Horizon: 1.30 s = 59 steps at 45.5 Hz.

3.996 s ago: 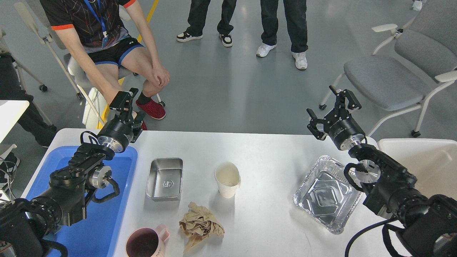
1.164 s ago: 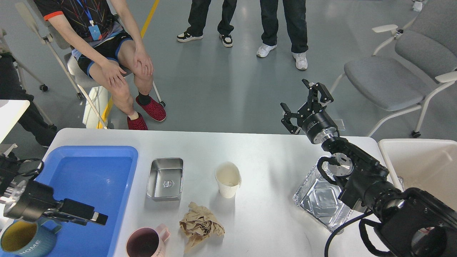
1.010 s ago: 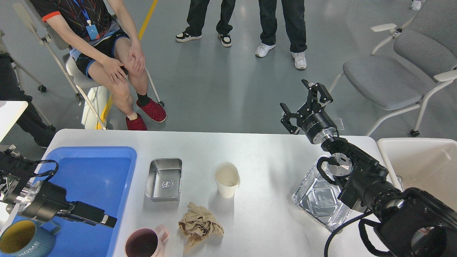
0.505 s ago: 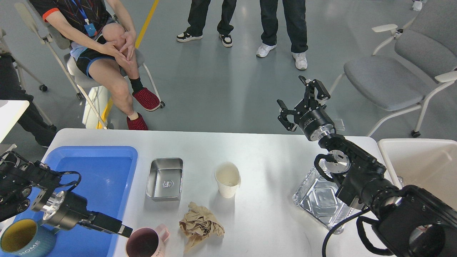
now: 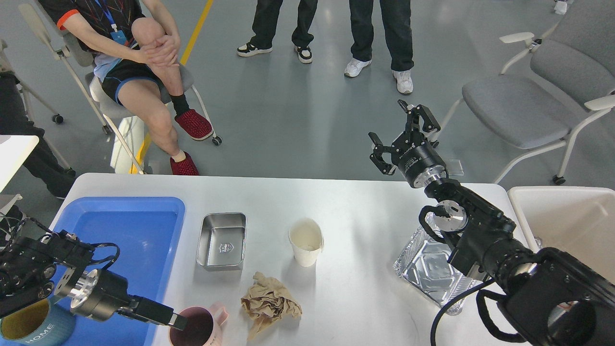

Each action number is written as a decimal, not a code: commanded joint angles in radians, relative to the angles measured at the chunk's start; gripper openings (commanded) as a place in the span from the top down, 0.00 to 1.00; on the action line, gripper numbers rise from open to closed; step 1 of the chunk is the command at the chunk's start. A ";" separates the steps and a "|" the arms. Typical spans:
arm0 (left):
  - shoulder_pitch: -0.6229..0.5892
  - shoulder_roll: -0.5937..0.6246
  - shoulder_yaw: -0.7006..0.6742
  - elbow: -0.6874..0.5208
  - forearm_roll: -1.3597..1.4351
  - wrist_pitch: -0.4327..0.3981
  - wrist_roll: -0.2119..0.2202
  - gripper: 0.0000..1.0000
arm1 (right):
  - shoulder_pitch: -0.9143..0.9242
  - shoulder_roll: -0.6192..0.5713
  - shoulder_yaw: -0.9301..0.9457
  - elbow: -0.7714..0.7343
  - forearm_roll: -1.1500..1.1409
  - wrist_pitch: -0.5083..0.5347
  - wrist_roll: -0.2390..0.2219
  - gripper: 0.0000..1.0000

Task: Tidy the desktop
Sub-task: 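Lower the left gripper onto the pink mug and close on it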

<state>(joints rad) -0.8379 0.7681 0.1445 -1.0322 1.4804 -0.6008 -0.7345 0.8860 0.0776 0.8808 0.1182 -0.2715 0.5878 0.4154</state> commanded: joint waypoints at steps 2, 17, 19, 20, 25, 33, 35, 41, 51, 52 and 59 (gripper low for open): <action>0.002 -0.024 0.001 0.001 0.000 0.032 0.000 0.06 | 0.001 0.001 0.001 0.000 0.000 0.001 0.000 0.00; 0.028 -0.056 0.001 0.000 0.003 0.036 -0.008 0.08 | 0.001 -0.001 0.000 0.000 0.000 0.001 0.000 0.00; 0.029 -0.056 0.001 0.001 0.011 0.036 -0.008 0.10 | 0.001 -0.001 -0.002 0.000 0.000 0.000 -0.001 0.00; 0.030 -0.056 0.001 0.000 0.021 0.036 -0.008 0.11 | 0.001 -0.001 -0.002 0.000 0.000 0.001 -0.001 0.00; 0.028 -0.056 0.001 0.000 0.099 0.044 -0.008 0.23 | 0.001 -0.001 -0.002 -0.002 0.000 0.000 0.000 0.00; 0.025 -0.055 0.000 0.001 0.143 0.065 -0.009 0.24 | 0.001 0.010 -0.003 -0.002 0.000 0.001 -0.001 0.00; 0.028 -0.056 0.001 0.003 0.146 0.073 -0.008 0.25 | 0.001 0.011 -0.003 -0.002 -0.002 0.000 -0.001 0.00; 0.031 -0.056 0.001 0.004 0.173 0.101 -0.008 0.36 | 0.001 0.010 -0.003 -0.002 -0.002 0.000 0.000 0.00; 0.028 -0.058 0.001 0.011 0.228 0.099 -0.008 0.67 | 0.002 0.008 -0.003 -0.002 -0.002 0.000 -0.001 0.00; 0.028 -0.058 0.001 0.012 0.228 0.099 -0.003 0.69 | 0.002 0.008 -0.003 -0.002 0.000 0.000 -0.001 0.00; 0.028 -0.058 0.000 0.024 0.232 0.099 -0.002 0.87 | 0.002 0.008 -0.003 -0.002 0.000 0.000 -0.001 0.00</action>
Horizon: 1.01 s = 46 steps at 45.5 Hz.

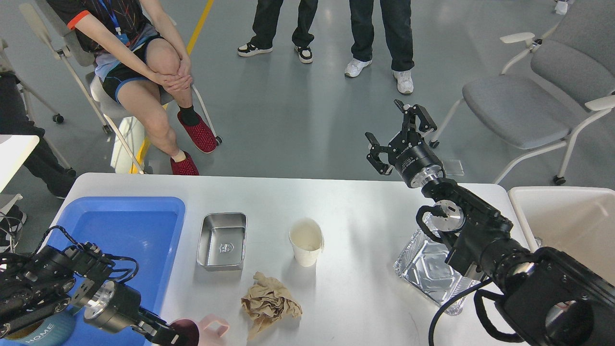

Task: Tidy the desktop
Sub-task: 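Lower the left gripper onto the pink mug and close on it, then lift the pink mug with the left gripper over the blue basin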

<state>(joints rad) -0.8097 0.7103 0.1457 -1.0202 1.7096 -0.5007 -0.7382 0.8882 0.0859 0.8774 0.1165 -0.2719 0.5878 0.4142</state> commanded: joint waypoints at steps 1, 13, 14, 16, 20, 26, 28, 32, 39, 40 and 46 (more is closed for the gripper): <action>0.001 0.000 -0.002 0.017 0.002 0.001 0.003 0.89 | 0.000 0.000 0.000 0.000 0.000 0.000 0.000 0.00; -0.005 -0.008 -0.003 0.038 0.050 0.004 -0.015 0.99 | 0.001 0.001 0.000 0.000 0.000 0.000 0.000 0.00; -0.003 -0.008 -0.002 0.038 0.051 0.004 -0.016 0.99 | 0.001 0.001 0.000 0.000 -0.001 0.000 0.002 0.00; -0.003 -0.008 -0.002 0.038 0.051 0.004 -0.021 0.99 | 0.005 0.001 0.000 0.000 0.000 0.000 0.000 0.00; -0.008 -0.008 -0.002 0.040 0.053 0.004 -0.027 0.99 | 0.006 0.000 0.000 0.000 -0.001 0.000 0.000 0.00; -0.014 -0.020 -0.003 0.040 0.073 0.004 -0.030 1.00 | 0.008 0.001 0.000 0.000 -0.001 0.000 0.000 0.00; -0.017 -0.028 -0.003 0.041 0.073 0.002 -0.032 1.00 | 0.008 0.001 0.000 0.000 -0.001 0.000 0.000 0.00; -0.023 -0.029 -0.003 0.046 0.074 0.002 -0.032 1.00 | 0.008 0.001 0.000 0.000 0.000 0.000 0.000 0.00; -0.049 -0.023 -0.003 0.055 0.073 -0.006 -0.033 0.99 | 0.008 0.001 0.000 0.000 0.000 0.000 0.000 0.00; -0.060 -0.022 -0.003 0.055 0.074 -0.006 -0.033 0.99 | 0.008 0.001 0.000 0.000 -0.001 0.000 0.000 0.00; -0.097 -0.009 0.000 0.055 0.071 -0.013 -0.041 0.99 | 0.008 0.003 0.000 0.000 -0.001 0.000 0.000 0.00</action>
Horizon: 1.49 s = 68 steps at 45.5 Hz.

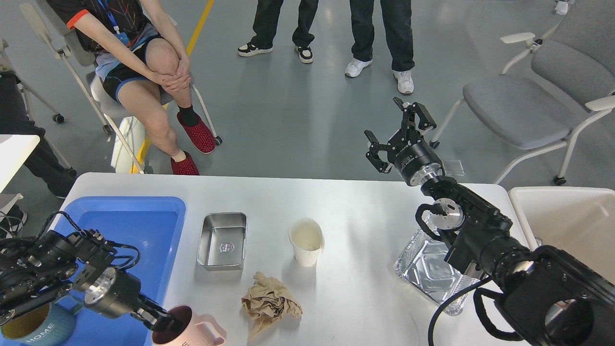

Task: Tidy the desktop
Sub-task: 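Lift the pink mug with the left gripper over the blue basin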

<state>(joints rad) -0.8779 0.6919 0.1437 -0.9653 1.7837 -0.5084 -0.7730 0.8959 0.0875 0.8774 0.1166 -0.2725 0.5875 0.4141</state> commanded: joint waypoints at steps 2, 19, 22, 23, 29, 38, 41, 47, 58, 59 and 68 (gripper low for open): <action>-0.044 0.017 0.001 0.000 -0.003 -0.006 -0.011 0.99 | 0.000 0.001 0.000 0.000 -0.001 0.000 0.000 0.00; -0.231 0.124 0.002 0.000 0.003 -0.093 -0.046 0.99 | 0.005 0.002 0.000 0.002 -0.001 0.000 0.000 0.00; -0.294 0.150 0.002 -0.001 0.005 -0.131 -0.048 0.99 | 0.006 0.003 0.000 0.002 -0.001 0.000 0.000 0.00; -0.315 0.158 0.002 -0.001 0.005 -0.145 -0.051 0.99 | 0.006 0.006 0.000 0.002 -0.001 0.000 0.000 0.00; -0.395 0.186 0.001 -0.001 0.005 -0.196 -0.061 0.99 | 0.014 0.015 0.000 0.002 -0.001 -0.006 0.000 0.00; -0.406 0.186 0.002 -0.001 0.008 -0.202 -0.061 0.99 | 0.017 0.020 0.000 0.005 -0.002 -0.011 0.000 0.00; -0.406 0.189 0.002 -0.001 0.011 -0.203 -0.061 0.99 | 0.017 0.018 0.000 0.005 -0.002 -0.011 0.000 0.00; -0.405 0.193 0.002 -0.001 0.013 -0.203 -0.061 0.99 | 0.017 0.018 -0.002 0.005 -0.002 -0.011 0.000 0.00; -0.368 0.241 0.017 -0.003 0.019 -0.191 -0.058 0.99 | 0.017 0.020 -0.002 0.006 -0.002 -0.011 0.000 0.00; -0.354 0.254 0.027 -0.003 0.022 -0.187 -0.058 0.99 | 0.017 0.020 0.000 0.005 -0.002 -0.011 0.000 0.00; -0.225 0.333 0.039 -0.003 0.025 -0.096 -0.057 0.99 | 0.017 0.020 -0.002 0.006 -0.002 -0.011 0.000 0.00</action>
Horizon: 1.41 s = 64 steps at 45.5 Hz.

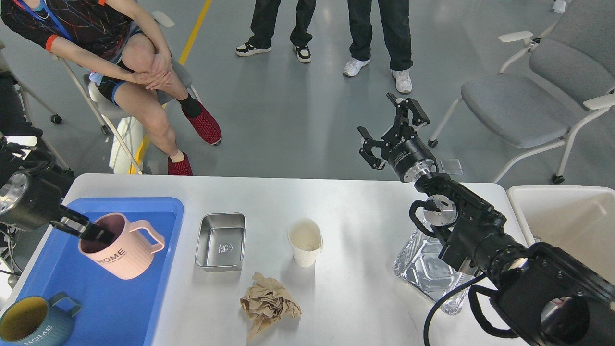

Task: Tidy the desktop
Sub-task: 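Lift the pink mug with the left gripper over the blue basin, then lower the pink mug into the basin and open the left gripper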

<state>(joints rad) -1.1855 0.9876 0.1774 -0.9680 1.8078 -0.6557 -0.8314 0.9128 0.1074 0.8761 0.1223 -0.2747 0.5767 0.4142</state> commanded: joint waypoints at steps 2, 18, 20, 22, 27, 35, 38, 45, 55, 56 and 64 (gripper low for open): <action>0.116 0.051 0.004 0.000 0.001 0.071 0.005 0.98 | 0.000 0.001 0.000 0.000 0.000 0.000 0.000 0.00; 0.260 0.071 -0.006 0.012 -0.015 0.191 0.043 0.98 | -0.002 0.003 0.000 0.000 0.000 0.000 0.000 0.00; 0.276 0.066 -0.009 0.023 -0.018 0.205 0.051 0.98 | -0.002 0.003 0.000 0.000 0.000 0.000 0.000 0.00; 0.291 0.062 -0.010 0.032 -0.018 0.218 0.057 0.97 | -0.002 0.003 0.000 0.000 0.000 0.000 0.000 0.00; 0.323 0.037 -0.012 0.043 -0.033 0.240 0.067 0.97 | -0.003 0.003 0.000 0.000 0.000 0.000 0.000 0.00; 0.353 -0.024 -0.012 0.089 -0.061 0.260 0.094 0.96 | -0.006 -0.002 0.001 0.000 0.000 0.000 0.000 0.00; 0.357 -0.041 -0.012 0.095 -0.065 0.265 0.103 0.96 | -0.006 -0.002 0.000 0.000 0.000 0.000 0.000 0.00; 0.376 -0.047 -0.006 0.095 -0.067 0.269 0.133 0.88 | -0.006 -0.002 0.000 0.000 0.000 0.002 0.000 0.00; 0.376 -0.049 -0.012 0.094 -0.146 0.266 0.153 0.31 | -0.006 0.000 0.000 0.000 0.000 0.002 0.000 0.00; 0.374 -0.049 -0.012 0.094 -0.157 0.265 0.156 0.26 | -0.005 0.000 0.000 0.000 0.000 0.000 0.000 0.00; 0.365 -0.049 -0.013 0.089 -0.174 0.265 0.158 0.13 | -0.003 0.001 0.000 0.000 0.000 0.000 0.000 0.00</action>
<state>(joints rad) -0.8150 0.9387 0.1651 -0.8770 1.6388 -0.3907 -0.6742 0.9089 0.1072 0.8759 0.1228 -0.2746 0.5779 0.4142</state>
